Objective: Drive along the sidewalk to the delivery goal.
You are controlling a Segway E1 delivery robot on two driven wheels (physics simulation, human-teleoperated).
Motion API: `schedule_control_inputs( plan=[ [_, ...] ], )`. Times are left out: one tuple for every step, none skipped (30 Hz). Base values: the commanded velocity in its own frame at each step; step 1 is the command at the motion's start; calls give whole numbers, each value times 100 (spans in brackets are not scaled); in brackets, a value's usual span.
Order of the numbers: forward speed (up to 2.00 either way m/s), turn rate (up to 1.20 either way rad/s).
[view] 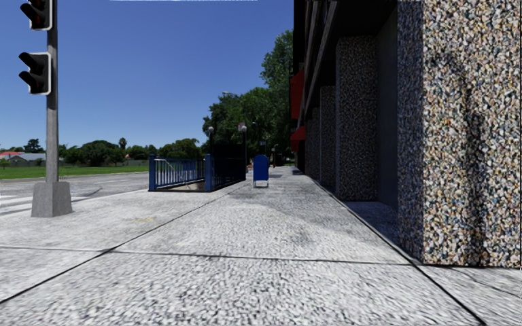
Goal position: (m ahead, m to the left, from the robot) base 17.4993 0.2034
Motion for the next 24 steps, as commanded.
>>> schedule_control_inputs(
  plan=[
    [200, 76],
    [200, 56],
    [200, 34],
    [200, 23],
    [200, 10],
    [200, 3],
    [200, 0],
    [200, 0],
    [200, 0],
    [200, 0],
    [200, 0],
    [200, -120],
    [200, -120],
    [200, -72],
    [200, 0],
    [200, 0],
    [200, 0],
    [200, 0],
    [200, 0],
    [200, -16],
    [200, -57],
    [200, -120],
    [200, -120],
    [200, -120]
  ],
)
